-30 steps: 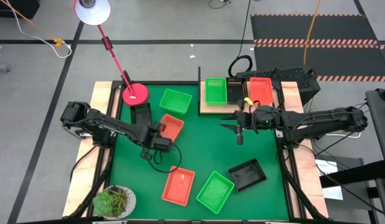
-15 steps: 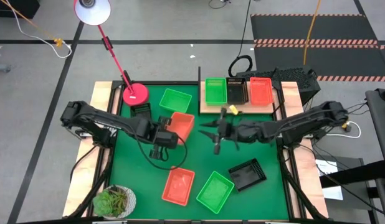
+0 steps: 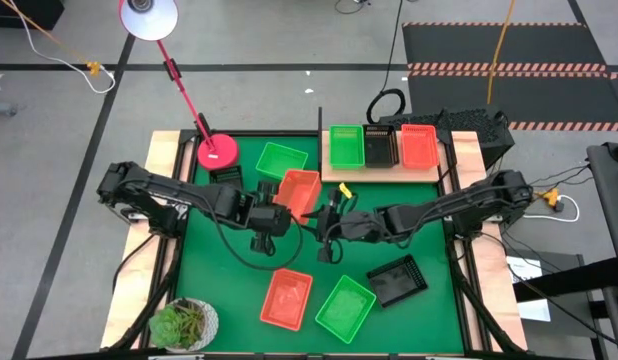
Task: Stack baskets on shelf by color
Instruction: Stack the top orange bin on top of the other orange bin on the shelf
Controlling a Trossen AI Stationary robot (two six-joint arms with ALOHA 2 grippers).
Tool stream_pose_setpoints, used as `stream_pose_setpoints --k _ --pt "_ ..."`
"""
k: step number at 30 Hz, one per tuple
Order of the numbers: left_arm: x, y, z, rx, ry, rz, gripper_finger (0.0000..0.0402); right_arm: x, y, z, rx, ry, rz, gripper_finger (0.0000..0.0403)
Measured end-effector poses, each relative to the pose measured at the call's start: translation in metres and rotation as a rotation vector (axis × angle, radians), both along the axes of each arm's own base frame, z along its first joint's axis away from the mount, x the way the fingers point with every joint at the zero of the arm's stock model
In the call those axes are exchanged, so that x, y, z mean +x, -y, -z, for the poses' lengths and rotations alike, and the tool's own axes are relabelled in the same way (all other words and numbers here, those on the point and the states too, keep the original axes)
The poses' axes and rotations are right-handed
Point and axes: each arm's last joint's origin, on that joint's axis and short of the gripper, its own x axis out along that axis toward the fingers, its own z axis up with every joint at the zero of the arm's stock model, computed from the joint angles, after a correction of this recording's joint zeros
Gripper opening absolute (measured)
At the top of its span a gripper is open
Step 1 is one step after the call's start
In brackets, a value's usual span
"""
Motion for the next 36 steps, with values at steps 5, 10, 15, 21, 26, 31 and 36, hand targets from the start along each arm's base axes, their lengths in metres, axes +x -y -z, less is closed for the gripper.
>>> stream_pose_setpoints --k 5,10,15,21,26,31,36 --pt "0.000 0.000 0.000 -0.002 0.001 -0.008 0.0007 0.000 0.002 0.000 -0.007 -0.015 -0.001 0.0103" --pt "0.002 0.003 0.000 0.000 0.016 0.010 0.0013 0.000 0.002 0.000 -0.019 -0.017 -0.028 0.0107" --pt "0.006 0.003 0.005 0.018 -0.003 0.042 0.0007 0.001 0.003 -0.002 -0.035 0.003 -0.037 0.0139" --pt "0.007 0.004 0.005 0.017 0.017 0.043 0.0014 0.013 0.007 0.015 -0.043 -0.017 -0.021 0.0171" --pt "0.007 0.006 0.005 0.021 0.012 0.062 0.0006 0.021 0.010 0.027 -0.071 -0.034 -0.018 0.0164" --pt "0.007 0.010 0.004 0.028 0.014 0.078 0.0016 0.021 0.013 0.030 -0.077 -0.059 -0.016 0.0143" --pt "0.008 0.014 0.004 0.044 0.025 0.119 0.0006 0.019 0.013 0.033 -0.077 -0.096 -0.036 0.0117"
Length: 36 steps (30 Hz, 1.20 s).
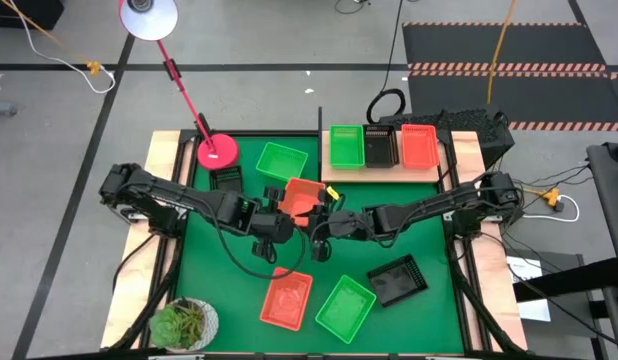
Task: Stack baskets on shelf by color
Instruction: Stack the top orange bin on top of the other orange bin on the shelf
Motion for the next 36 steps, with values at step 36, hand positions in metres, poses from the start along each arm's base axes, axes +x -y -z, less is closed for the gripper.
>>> stream_pose_setpoints --k 36 --pt "-0.027 0.026 -0.050 0.047 0.322 -0.139 0.0153 -0.053 0.008 -0.040 -0.090 -0.204 -0.159 0.0005"
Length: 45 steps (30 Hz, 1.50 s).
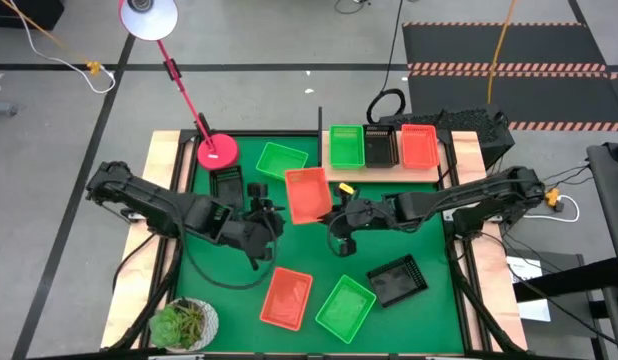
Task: Stack baskets on shelf by color
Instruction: Stack the top orange bin on top of the other orange bin on the shelf
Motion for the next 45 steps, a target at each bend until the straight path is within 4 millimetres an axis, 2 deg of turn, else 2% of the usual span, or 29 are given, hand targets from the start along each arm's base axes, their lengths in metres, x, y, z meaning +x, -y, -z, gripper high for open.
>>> stream_pose_setpoints --k 4,7,13,23,33,40,45 --pt "-0.014 0.004 -0.015 -0.031 0.080 0.002 0.0154 -0.021 0.003 -0.008 -0.016 -0.084 0.002 0.0006" --pt "-0.021 0.007 -0.018 -0.042 0.091 0.011 0.0154 -0.038 0.006 -0.014 -0.030 -0.145 0.008 0.0007" --pt "-0.023 0.006 -0.008 0.005 0.024 0.027 0.0154 -0.073 0.015 -0.033 -0.070 -0.177 0.084 0.0007" --pt "-0.017 -0.022 0.010 0.031 -0.043 -0.073 0.0154 -0.124 0.049 -0.061 -0.087 -0.155 0.193 0.0008" --pt "-0.013 -0.048 0.032 -0.022 -0.133 -0.113 0.0154 -0.148 0.100 -0.066 -0.159 -0.225 0.228 0.0008" --pt "-0.012 -0.053 0.037 -0.044 -0.160 -0.096 0.0154 -0.174 0.129 -0.067 -0.090 -0.243 0.315 0.0008" --pt "-0.012 -0.053 0.036 -0.045 -0.158 -0.094 0.0154 -0.189 0.141 -0.056 -0.048 -0.255 0.322 0.0008"
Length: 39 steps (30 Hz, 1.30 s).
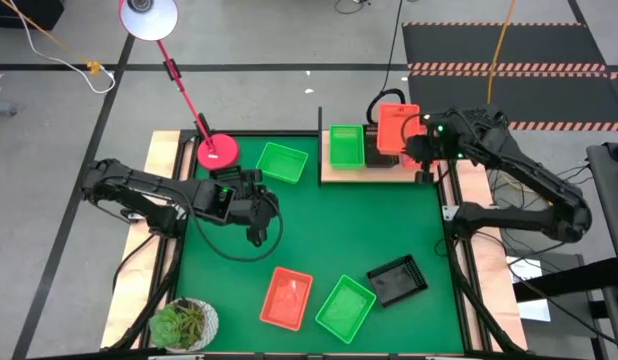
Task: Stack baskets on shelf by color
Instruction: Stack the top orange bin on top of the other orange bin on the shelf
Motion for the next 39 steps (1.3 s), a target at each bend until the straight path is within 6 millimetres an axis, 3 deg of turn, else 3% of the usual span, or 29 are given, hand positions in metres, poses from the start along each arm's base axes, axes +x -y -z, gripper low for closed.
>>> stream_pose_setpoints --k 14,27,39 --pt "0.006 0.004 -0.003 -0.053 0.032 0.108 0.0154 -0.035 0.024 0.044 0.010 -0.112 0.104 0.0005" --pt "0.007 0.004 -0.003 -0.048 0.039 0.128 0.0154 -0.052 0.030 0.050 -0.029 -0.233 0.053 0.0003" --pt "0.007 0.004 -0.003 -0.049 0.039 0.128 0.0154 -0.052 0.038 0.057 -0.018 -0.306 -0.011 0.0003"
